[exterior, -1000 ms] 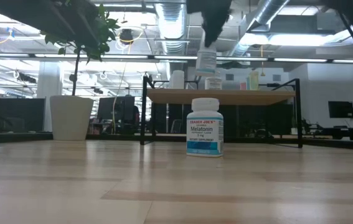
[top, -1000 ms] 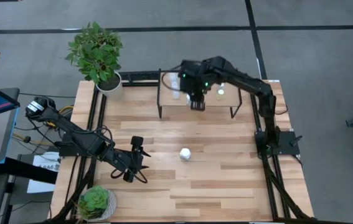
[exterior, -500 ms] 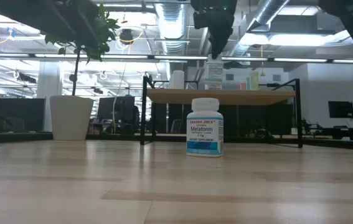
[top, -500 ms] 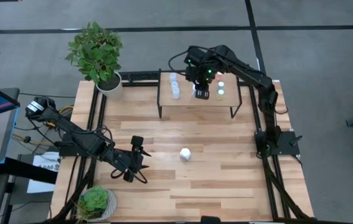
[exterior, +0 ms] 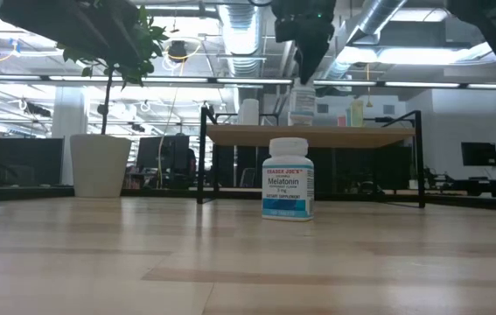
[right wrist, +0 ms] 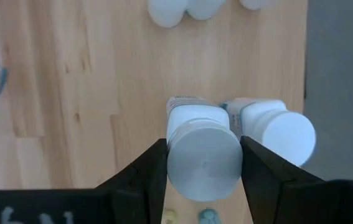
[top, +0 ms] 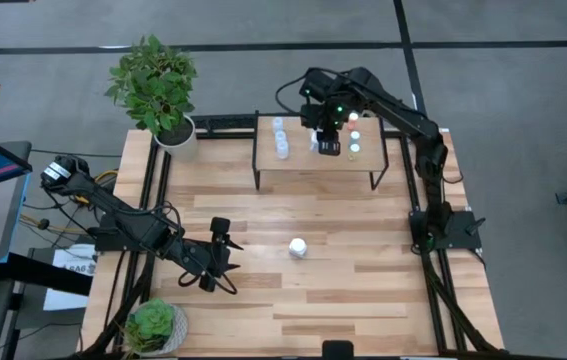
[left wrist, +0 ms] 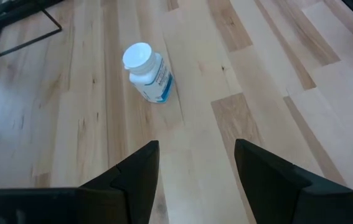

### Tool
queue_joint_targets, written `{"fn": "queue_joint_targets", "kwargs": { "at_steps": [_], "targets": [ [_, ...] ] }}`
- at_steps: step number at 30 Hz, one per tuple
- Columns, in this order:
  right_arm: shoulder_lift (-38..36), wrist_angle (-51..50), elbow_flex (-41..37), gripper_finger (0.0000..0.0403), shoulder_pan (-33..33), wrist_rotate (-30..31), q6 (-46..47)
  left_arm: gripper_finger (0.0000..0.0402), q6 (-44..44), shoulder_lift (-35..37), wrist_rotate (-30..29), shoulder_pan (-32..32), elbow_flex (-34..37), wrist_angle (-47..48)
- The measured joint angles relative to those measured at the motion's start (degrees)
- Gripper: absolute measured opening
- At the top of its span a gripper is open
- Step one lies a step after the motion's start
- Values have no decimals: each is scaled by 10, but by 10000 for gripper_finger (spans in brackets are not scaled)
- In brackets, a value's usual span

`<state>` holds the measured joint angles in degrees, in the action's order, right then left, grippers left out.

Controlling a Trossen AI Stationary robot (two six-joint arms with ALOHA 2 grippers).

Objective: Pick and place medicine bottles onto shelf by color
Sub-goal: Put the top white pill bottle on the shelf aligned with the other white pill bottle

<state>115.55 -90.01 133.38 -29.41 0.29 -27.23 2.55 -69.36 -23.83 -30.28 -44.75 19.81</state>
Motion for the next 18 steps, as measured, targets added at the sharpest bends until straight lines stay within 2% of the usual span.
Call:
{"fn": "queue_joint_targets", "kwargs": {
  "at_steps": [5,14,18],
  "targets": [
    [0,0,0,175,-5,-12,-29,199,0,0,0,0,0,0],
    [0,9,-1,175,-15,-19,-4,199,0,0,-9,0,0,-1],
    [1,22,-39,174,-17,-18,-18,199,0,0,-10,0,0,-3]
  ]
}}
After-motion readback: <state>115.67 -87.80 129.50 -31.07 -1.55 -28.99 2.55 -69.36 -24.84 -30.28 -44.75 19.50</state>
